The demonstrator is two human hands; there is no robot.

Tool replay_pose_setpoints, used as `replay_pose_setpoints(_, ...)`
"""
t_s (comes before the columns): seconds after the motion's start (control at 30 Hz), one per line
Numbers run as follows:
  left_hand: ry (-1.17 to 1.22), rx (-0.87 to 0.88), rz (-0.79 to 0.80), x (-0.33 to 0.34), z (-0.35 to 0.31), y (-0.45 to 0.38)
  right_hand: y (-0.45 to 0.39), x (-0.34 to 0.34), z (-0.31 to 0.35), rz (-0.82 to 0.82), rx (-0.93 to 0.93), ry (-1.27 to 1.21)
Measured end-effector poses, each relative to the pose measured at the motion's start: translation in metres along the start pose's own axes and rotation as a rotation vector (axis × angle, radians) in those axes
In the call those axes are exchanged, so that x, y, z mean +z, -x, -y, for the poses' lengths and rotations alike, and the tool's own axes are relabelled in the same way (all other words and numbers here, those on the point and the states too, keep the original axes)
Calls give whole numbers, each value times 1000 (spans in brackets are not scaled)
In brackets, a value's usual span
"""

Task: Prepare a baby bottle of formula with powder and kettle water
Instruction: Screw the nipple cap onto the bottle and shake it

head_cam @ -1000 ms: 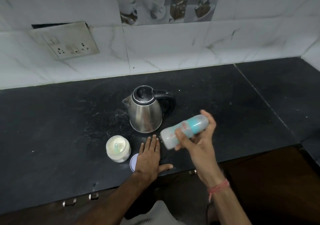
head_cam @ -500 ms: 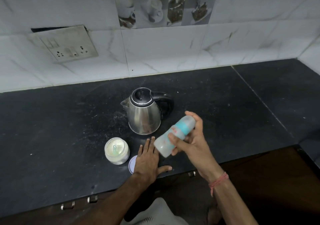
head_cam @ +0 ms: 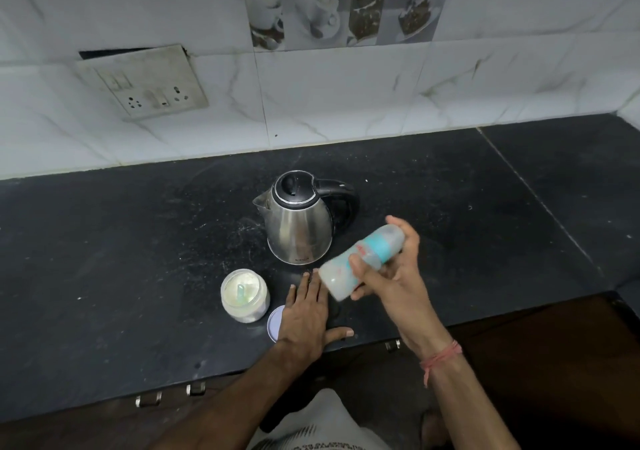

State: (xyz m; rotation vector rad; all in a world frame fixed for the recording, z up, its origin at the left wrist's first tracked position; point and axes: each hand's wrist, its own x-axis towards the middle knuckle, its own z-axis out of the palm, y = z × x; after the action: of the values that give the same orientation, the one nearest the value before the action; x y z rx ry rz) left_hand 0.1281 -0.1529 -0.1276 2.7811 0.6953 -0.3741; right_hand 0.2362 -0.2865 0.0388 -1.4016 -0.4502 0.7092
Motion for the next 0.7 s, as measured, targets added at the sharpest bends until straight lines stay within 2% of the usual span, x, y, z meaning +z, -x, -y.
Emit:
replay_pose_setpoints(0.07,29,7,0,2,1,3,3,1,-4,63,-12,36)
replay_pose_setpoints(0.2,-21,-2,14,-3,-1,-2,2,1,0,-163,-46,-98)
replay_pose_setpoints(0.3,-10,6,5,1,-1,-1,-2,-4,-1,8,-2,14)
replay_pose_setpoints(0.33,-13,4,12,2,0,0,-1,-5,-2,12,4,11)
replay_pose_setpoints(0.43,-40,-13,19,5,0,0,-3,-7,-3,-134,15,-129)
replay_pose_setpoints(0.47,-38,-14,19,4,0,-1,-5,-8,-2,-126,36,-111)
replay_pose_setpoints(0.57,15,-10,15,3,1,0,-6,-9,-3,71,80,63)
replay_pose_setpoints(0.7,-34,-16,22,2,-2,-4,-8,-6,-4,-161,46,-101)
